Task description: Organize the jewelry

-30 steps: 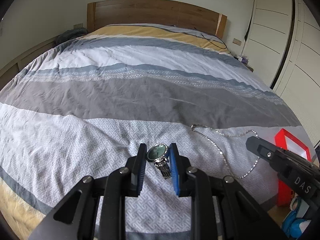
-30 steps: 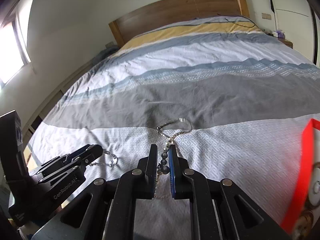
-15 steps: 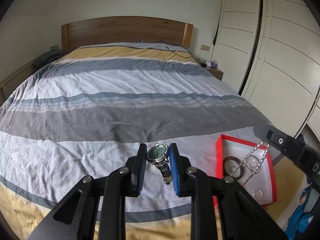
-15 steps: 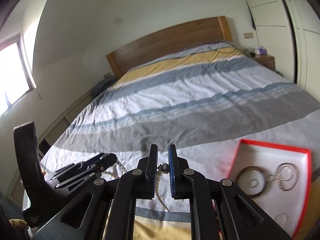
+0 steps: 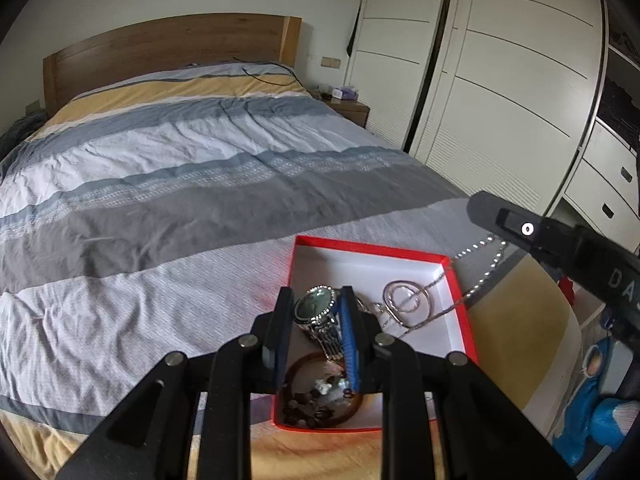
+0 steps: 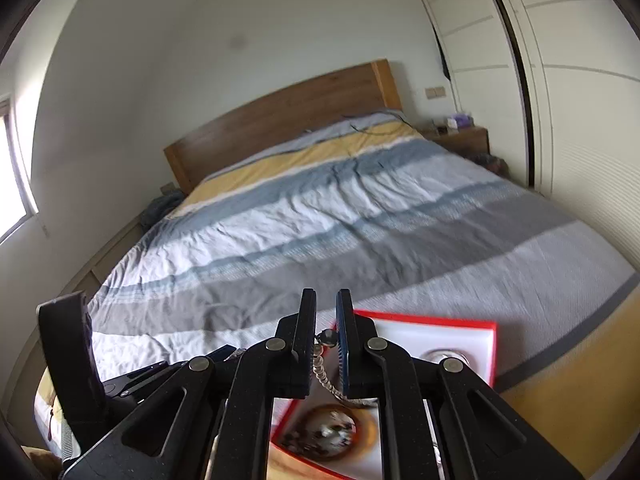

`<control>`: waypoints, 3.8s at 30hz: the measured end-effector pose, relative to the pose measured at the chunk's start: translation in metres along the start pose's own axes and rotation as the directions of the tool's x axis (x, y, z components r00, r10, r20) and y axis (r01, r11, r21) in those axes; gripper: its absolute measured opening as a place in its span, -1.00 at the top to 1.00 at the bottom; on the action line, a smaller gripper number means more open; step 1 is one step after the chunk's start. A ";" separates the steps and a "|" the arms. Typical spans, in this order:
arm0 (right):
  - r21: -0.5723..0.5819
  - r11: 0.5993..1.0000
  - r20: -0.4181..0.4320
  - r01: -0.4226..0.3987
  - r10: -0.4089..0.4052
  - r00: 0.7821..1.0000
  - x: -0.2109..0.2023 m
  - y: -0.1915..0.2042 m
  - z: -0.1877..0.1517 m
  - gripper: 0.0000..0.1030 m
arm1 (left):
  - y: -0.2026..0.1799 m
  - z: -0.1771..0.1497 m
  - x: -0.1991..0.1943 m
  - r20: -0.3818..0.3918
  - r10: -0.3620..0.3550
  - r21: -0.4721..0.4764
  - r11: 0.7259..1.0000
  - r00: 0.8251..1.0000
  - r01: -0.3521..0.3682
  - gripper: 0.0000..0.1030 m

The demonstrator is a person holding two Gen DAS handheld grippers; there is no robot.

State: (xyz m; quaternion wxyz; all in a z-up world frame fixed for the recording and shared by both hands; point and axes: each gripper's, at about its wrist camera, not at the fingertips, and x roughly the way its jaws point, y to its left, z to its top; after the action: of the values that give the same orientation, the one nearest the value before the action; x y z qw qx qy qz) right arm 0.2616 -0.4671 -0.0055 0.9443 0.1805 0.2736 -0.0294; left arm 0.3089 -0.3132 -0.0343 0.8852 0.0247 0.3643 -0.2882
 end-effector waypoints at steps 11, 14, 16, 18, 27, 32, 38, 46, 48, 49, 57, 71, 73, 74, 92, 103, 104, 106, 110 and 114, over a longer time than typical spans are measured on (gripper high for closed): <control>0.088 0.995 -0.194 0.051 -0.033 0.980 0.057 -0.065 -0.060 0.80 | -0.022 -0.045 0.064 -0.160 -0.014 0.042 0.999 0.987 0.021 0.59; 0.094 0.994 -0.237 0.058 -0.035 0.971 0.068 -0.073 -0.073 0.81 | -0.024 -0.054 0.073 -0.185 -0.011 0.044 0.999 0.983 0.020 0.59; 0.091 0.994 -0.261 0.066 -0.040 0.964 0.073 -0.076 -0.079 0.79 | -0.024 -0.058 0.078 -0.197 -0.007 0.043 0.999 0.980 0.015 0.58; 0.086 0.993 -0.282 0.077 -0.049 0.958 0.077 -0.078 -0.084 0.77 | -0.022 -0.060 0.081 -0.211 -0.009 0.033 0.999 0.977 0.016 0.58; 0.073 0.990 -0.334 0.118 -0.087 0.938 0.078 -0.080 -0.092 0.41 | -0.017 -0.066 0.077 -0.231 -0.034 -0.005 0.999 0.972 0.034 0.57; 0.063 0.988 -0.333 0.139 -0.110 0.936 0.067 -0.076 -0.088 0.20 | -0.018 -0.064 0.067 -0.236 -0.022 0.000 1.000 0.971 0.023 0.54; 0.049 0.987 -0.323 0.152 -0.128 0.938 0.047 -0.067 -0.084 0.05 | -0.020 -0.059 0.048 -0.230 0.004 -0.001 1.000 0.973 -0.005 0.41; 0.006 0.987 -0.299 0.164 -0.154 0.942 0.015 -0.042 -0.076 -0.03 | -0.024 -0.048 -0.006 -0.172 0.073 0.013 0.997 0.982 -0.072 0.25; -0.010 0.988 -0.289 0.156 -0.152 0.945 0.005 -0.032 -0.074 -0.05 | -0.024 -0.045 -0.022 -0.153 0.081 0.015 0.997 0.985 -0.080 0.22; -0.017 0.988 -0.285 0.153 -0.151 0.946 0.002 -0.027 -0.072 -0.06 | -0.024 -0.044 -0.031 -0.146 0.083 0.015 0.997 0.986 -0.081 0.21; -0.075 0.989 -0.241 0.125 -0.140 0.960 -0.040 0.014 -0.065 -0.12 | -0.012 -0.039 -0.101 -0.069 0.163 -0.003 0.986 0.984 -0.164 0.18; -0.176 0.979 -0.151 0.100 -0.128 0.980 -0.123 0.066 -0.067 -0.25 | 0.062 -0.071 -0.234 0.034 0.407 -0.136 0.907 0.913 -0.399 0.16; -0.185 0.978 -0.139 0.099 -0.126 0.982 -0.134 0.070 -0.068 -0.27 | 0.073 -0.079 -0.250 0.029 0.430 -0.162 0.893 0.902 -0.420 0.16; -0.188 0.977 -0.135 0.097 -0.124 0.983 -0.138 0.072 -0.069 -0.27 | 0.078 -0.084 -0.260 0.030 0.446 -0.174 0.884 0.895 -0.435 0.16; -0.268 0.963 -0.058 0.035 -0.052 0.997 -0.218 0.105 -0.089 -0.50 | 0.085 -0.137 -0.376 0.046 0.577 -0.221 0.802 0.816 -0.555 0.16; -0.293 0.955 0.006 0.048 -0.048 0.999 -0.257 0.122 -0.101 -0.62 | 0.089 -0.164 -0.416 0.079 0.595 -0.262 0.787 0.800 -0.559 0.15; -0.297 0.954 0.009 0.048 -0.047 0.999 -0.259 0.124 -0.102 -0.62 | 0.091 -0.165 -0.416 0.076 0.594 -0.265 0.787 0.801 -0.558 0.15; -0.303 0.952 0.016 0.049 -0.046 0.999 -0.262 0.128 -0.105 -0.63 | 0.093 -0.169 -0.418 0.070 0.584 -0.272 0.791 0.809 -0.548 0.15; -0.305 0.951 0.033 0.049 -0.041 0.999 -0.265 0.133 -0.107 -0.65 | 0.094 -0.172 -0.420 0.086 0.576 -0.278 0.797 0.813 -0.536 0.15; -0.311 0.949 0.036 0.055 -0.046 0.998 -0.263 0.136 -0.108 -0.65 | 0.092 -0.172 -0.419 0.102 0.570 -0.274 0.804 0.815 -0.528 0.15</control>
State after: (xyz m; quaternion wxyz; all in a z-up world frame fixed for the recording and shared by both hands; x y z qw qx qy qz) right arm 0.0045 -0.3129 0.0922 0.9637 0.0215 0.2660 -0.0126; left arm 0.0107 0.0130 0.1004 0.9563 -0.0009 0.2915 0.0249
